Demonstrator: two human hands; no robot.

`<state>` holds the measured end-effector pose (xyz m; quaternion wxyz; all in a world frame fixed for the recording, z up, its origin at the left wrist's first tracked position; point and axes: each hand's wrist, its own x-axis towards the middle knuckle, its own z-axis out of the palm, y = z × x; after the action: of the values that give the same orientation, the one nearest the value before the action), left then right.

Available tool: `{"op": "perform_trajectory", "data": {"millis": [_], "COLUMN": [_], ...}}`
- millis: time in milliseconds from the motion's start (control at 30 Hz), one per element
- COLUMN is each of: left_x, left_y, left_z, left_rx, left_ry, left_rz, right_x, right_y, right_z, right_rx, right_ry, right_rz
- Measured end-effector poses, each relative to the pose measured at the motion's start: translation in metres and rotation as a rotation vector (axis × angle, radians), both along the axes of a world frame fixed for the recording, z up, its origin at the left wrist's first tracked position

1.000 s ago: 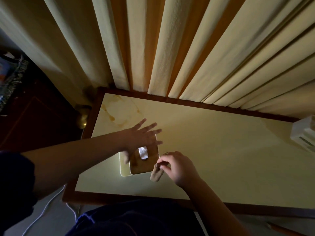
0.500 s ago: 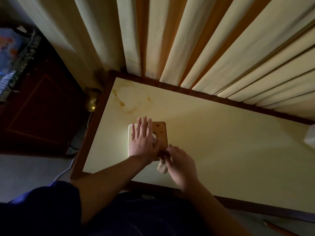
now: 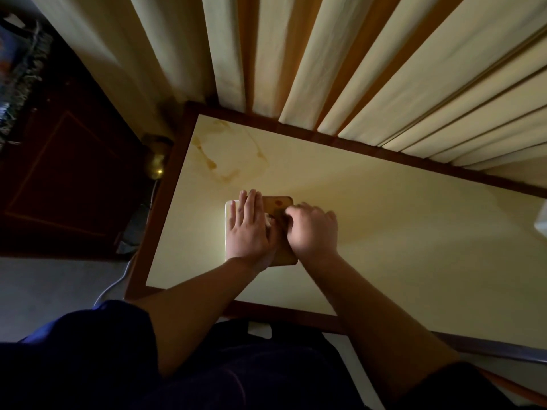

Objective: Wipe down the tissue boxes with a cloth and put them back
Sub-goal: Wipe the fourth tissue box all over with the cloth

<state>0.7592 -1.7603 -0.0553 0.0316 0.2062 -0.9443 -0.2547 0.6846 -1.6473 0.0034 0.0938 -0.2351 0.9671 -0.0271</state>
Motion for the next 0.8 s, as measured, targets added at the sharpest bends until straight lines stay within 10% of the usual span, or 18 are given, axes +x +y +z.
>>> {"op": "perform_trajectory", "data": {"millis": [800], "left_x": [-0.002], "left_y": [-0.002], "left_z": [-0.012], "left_rx": [-0.002], "left_ry": [0.008], "left_rz": [-0.044], "right_x": [0.075], "right_y": [0.063], "right_z": [-0.014], "right_rx": [-0.063], "right_ry": [0.099], "right_rz": [0.155]}}
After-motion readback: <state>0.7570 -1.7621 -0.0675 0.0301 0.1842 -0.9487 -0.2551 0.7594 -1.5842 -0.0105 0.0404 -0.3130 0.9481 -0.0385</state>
